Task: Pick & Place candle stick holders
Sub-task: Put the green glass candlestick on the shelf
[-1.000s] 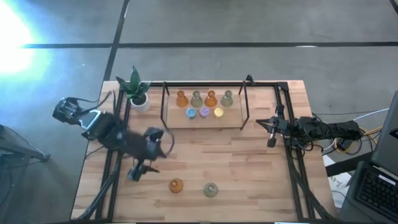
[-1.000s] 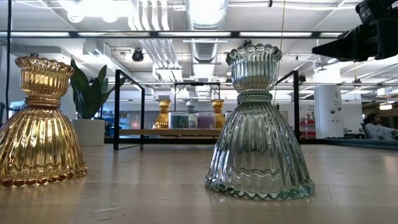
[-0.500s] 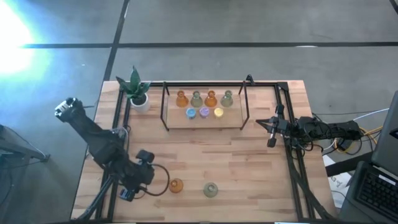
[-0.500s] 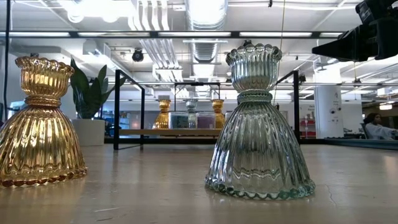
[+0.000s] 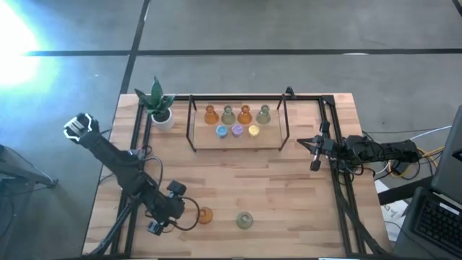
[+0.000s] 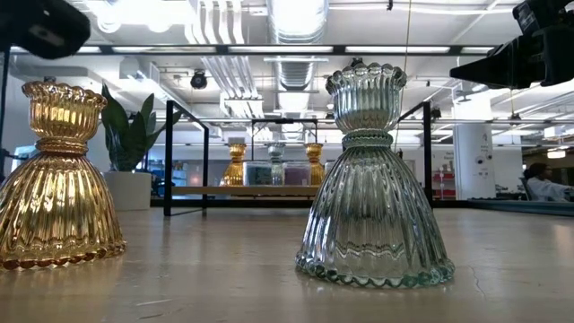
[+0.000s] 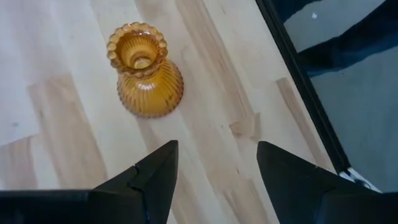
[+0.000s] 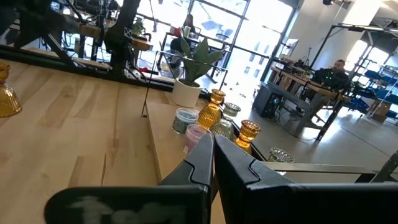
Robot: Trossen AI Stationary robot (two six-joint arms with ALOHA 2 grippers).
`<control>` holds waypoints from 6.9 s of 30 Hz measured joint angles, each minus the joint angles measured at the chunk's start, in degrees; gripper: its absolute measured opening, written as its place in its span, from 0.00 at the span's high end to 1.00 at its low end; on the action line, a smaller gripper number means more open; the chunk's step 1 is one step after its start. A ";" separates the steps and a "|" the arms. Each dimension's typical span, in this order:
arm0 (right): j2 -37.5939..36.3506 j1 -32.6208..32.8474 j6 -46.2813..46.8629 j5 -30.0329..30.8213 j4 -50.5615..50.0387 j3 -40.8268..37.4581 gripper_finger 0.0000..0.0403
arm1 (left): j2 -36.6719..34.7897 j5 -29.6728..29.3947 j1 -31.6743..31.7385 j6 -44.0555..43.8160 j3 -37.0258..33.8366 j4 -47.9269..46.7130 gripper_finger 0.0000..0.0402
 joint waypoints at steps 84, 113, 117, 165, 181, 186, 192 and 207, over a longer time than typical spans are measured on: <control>0.02 -0.02 -0.02 0.00 -0.02 0.00 0.98 | 21.07 19.69 20.83 33.51 14.59 23.58 0.28; -0.02 0.00 -0.01 -0.02 -0.47 -0.02 0.98 | 38.32 27.11 25.57 26.47 14.50 47.12 0.28; -0.02 0.00 0.00 0.00 -0.50 -0.02 0.98 | 39.82 29.25 25.73 25.61 14.48 51.99 0.28; 0.02 -0.02 0.00 0.01 -0.39 -0.02 0.98 | 34.30 10.40 31.12 23.43 14.21 52.93 0.57; 0.07 -0.02 0.00 0.42 -0.46 -0.02 0.98 | 27.31 -28.03 38.09 -12.52 15.97 38.58 0.57; 0.03 -0.02 0.00 0.50 -0.44 -0.02 0.98 | 23.62 -34.01 38.36 -19.44 20.74 22.29 0.57; 0.00 -0.01 -0.01 0.43 -0.48 -0.02 0.98 | 20.48 -40.77 37.59 -28.44 23.92 9.20 0.57; 0.00 0.00 -0.02 0.42 -0.46 -0.02 0.98 | 18.91 -50.66 35.61 -48.11 22.92 -5.15 0.57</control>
